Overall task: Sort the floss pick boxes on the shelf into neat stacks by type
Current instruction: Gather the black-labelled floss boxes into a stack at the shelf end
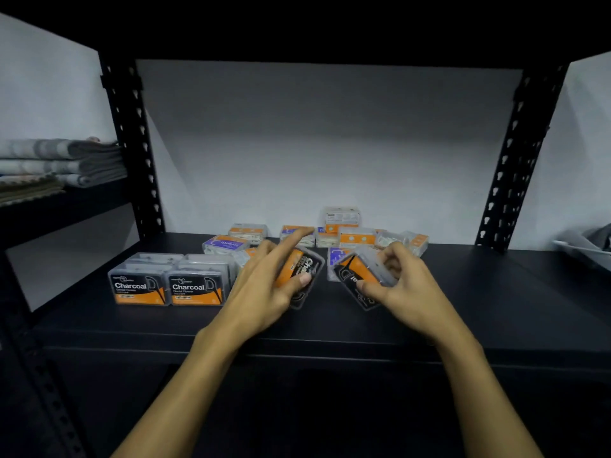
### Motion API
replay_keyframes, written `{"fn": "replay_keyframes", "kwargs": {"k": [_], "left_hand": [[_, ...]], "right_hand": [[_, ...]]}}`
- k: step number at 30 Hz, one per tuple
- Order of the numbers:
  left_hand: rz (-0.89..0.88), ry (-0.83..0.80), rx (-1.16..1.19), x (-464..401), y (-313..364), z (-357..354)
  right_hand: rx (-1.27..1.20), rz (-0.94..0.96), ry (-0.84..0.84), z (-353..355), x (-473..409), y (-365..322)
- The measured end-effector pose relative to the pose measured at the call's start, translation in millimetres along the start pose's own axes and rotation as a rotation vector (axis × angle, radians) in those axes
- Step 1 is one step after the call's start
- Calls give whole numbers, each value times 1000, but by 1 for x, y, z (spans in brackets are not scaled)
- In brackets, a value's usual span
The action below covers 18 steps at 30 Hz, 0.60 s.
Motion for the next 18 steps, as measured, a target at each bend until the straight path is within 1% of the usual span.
{"fn": "replay_keyframes", "kwargs": {"k": [1, 3, 6, 8, 10, 12, 14, 16, 18], "left_hand": [[16, 39, 17, 2, -2, 5], [55, 109, 123, 5, -6, 11], [152, 179, 298, 8, -13, 17], [181, 224, 339, 8, -13, 22], [154, 221, 355, 7, -9, 26], [96, 150, 384, 6, -4, 28], [65, 81, 344, 3, -5, 27], [68, 79, 350, 1, -10, 27], [108, 112, 427, 1, -16, 26]], "right_hand": [[-58, 15, 15, 0, 0, -1], [-141, 33, 15, -3, 2, -1], [-185, 58, -22, -10, 4, -1], [-193, 63, -30, -11, 4, 1], [-190, 69, -21, -10, 3, 2], [-191, 77, -11, -8, 4, 2], [-210, 80, -22, -8, 5, 0], [-224, 92, -63, -11, 5, -3], [-238, 112, -99, -14, 5, -5]]}}
Point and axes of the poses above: each hand's wrist, its own x-axis away from the middle knuckle, its own z-axis out of the back of the hand, y = z × x, the point moved 8 cm from there along -x, towards the middle knuckle, and after that the axes turned 11 degrees about -x, right-handed, at the moved point
